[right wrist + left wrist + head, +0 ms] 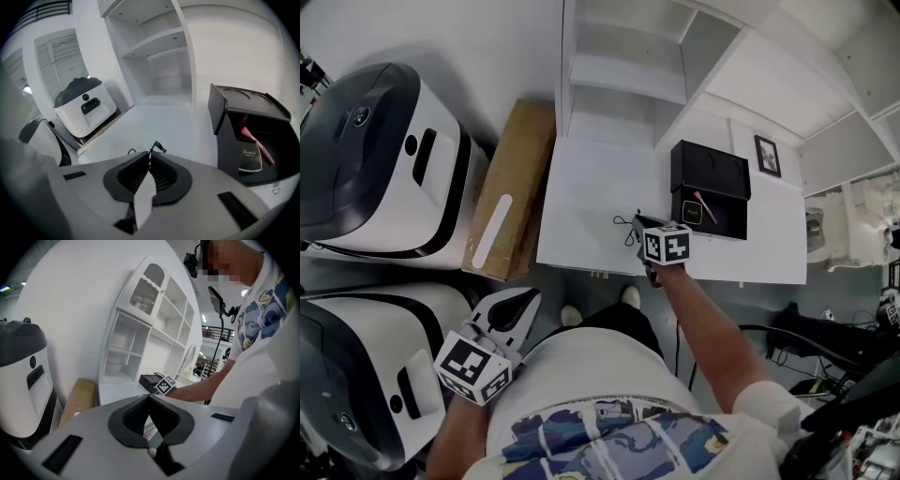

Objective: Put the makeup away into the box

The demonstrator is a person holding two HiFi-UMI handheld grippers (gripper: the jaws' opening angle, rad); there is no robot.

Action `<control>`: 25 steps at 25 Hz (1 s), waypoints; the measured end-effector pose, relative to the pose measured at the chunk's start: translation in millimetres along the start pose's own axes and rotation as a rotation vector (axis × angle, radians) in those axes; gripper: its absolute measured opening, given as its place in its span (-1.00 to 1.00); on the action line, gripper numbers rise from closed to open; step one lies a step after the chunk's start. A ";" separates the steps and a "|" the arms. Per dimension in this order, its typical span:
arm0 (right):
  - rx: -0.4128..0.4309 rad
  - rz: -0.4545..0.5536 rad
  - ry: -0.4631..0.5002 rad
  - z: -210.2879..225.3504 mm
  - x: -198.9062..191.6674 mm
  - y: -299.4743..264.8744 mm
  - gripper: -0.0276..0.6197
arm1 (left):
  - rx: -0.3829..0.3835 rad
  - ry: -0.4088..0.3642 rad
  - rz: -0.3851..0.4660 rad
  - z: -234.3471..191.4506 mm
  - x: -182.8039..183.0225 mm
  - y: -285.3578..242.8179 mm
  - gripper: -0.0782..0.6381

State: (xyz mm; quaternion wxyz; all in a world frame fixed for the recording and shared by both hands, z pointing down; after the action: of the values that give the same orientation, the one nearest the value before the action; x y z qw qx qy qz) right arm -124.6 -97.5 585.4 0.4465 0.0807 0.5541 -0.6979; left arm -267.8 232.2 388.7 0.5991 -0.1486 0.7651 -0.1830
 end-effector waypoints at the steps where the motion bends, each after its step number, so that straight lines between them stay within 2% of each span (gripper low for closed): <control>1: 0.015 0.003 0.013 -1.7 0.7 2.4 -0.79 | -0.005 -0.005 0.001 0.7 0.8 -0.9 -0.74; 7: 0.074 0.037 0.024 -7.3 8.0 32.3 -0.80 | -0.049 -0.022 0.008 10.0 3.7 -11.5 -0.74; 12: 0.084 0.060 0.042 -0.3 13.5 75.1 -0.80 | -0.104 -0.040 0.012 27.7 10.4 -28.6 -0.74; 19: 0.041 0.081 0.013 43.3 11.1 136.8 -0.80 | -0.163 -0.064 0.026 59.1 19.9 -52.0 -0.74; 25: -0.019 0.086 0.010 99.3 15.5 178.7 -0.80 | -0.178 -0.080 0.028 85.7 28.0 -73.3 -0.74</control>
State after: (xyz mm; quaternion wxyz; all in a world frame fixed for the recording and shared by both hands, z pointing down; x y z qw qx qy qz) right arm 31.6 -187.5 487.7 0.4740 0.1034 0.5588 -0.6726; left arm -190.5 145.8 379.7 0.6163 -0.1974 0.7558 -0.0999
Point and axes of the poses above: the fingertips, and each gripper's own axes: y backward along the fingers, z to its right, x out of its top, the point moved 9 cm from there along y, backward along the fingers, and after that the axes turned 10 degrees about x, right-handed, at the moved point
